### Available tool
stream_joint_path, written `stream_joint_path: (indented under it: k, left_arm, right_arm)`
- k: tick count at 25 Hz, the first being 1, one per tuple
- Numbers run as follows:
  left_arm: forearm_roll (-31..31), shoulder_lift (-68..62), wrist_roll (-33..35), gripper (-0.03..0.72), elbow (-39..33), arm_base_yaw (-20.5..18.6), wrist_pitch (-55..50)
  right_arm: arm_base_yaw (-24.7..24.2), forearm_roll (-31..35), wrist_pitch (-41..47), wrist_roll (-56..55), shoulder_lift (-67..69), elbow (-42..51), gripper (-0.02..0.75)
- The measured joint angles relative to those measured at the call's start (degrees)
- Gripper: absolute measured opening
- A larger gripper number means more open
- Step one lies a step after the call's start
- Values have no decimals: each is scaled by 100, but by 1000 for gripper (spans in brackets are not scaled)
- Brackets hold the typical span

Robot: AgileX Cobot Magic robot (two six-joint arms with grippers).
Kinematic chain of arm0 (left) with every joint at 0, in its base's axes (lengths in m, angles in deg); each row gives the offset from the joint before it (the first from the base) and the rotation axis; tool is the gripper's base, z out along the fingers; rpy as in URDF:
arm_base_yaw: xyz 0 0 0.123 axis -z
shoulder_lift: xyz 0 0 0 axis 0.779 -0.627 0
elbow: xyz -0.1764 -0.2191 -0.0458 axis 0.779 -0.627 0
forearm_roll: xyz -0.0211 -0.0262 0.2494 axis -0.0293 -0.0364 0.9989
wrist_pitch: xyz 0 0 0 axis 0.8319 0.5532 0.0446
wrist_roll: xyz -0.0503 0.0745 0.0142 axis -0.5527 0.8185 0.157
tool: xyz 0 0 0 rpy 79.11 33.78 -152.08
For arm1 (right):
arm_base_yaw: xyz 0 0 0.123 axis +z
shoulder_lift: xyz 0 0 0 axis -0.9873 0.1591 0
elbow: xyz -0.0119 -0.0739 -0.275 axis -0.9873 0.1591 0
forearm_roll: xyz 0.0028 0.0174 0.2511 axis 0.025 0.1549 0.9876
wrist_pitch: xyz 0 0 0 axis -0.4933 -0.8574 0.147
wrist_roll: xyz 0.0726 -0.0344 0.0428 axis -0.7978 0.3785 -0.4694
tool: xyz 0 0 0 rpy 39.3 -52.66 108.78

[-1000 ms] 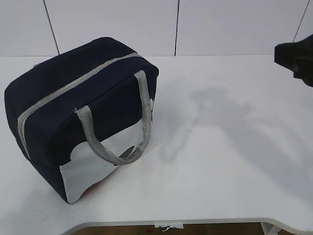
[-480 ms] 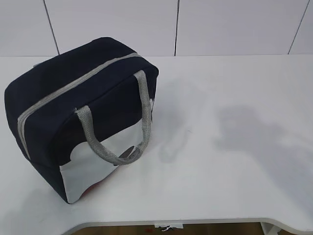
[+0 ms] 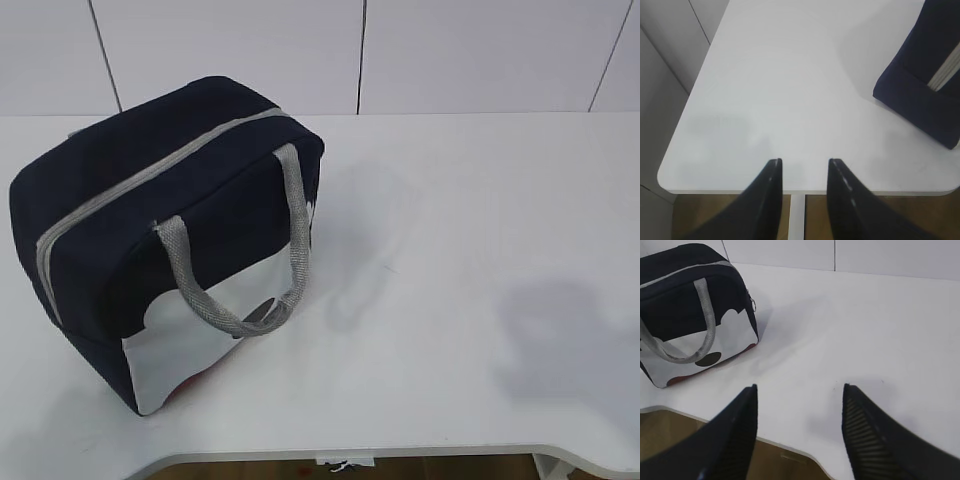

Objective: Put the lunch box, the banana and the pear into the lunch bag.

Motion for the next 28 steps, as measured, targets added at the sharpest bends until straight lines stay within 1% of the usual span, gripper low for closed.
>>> stream_joint_path:
  k: [9, 16, 25, 28]
  left_arm:
    - [0, 0, 0, 235, 0, 0, 0]
    - [0, 0, 0, 235, 0, 0, 0]
    - [-9, 0, 0, 235, 0, 0, 0]
    - [-9, 0, 0, 235, 0, 0, 9]
  right_arm:
    - [0, 20, 649, 206, -1497, -10, 412]
    - [0, 57, 1165, 306, -1556, 189, 412]
    - [0, -160, 1302, 491, -1556, 975, 412]
    - [0, -160, 1312, 531, -1556, 1182, 396]
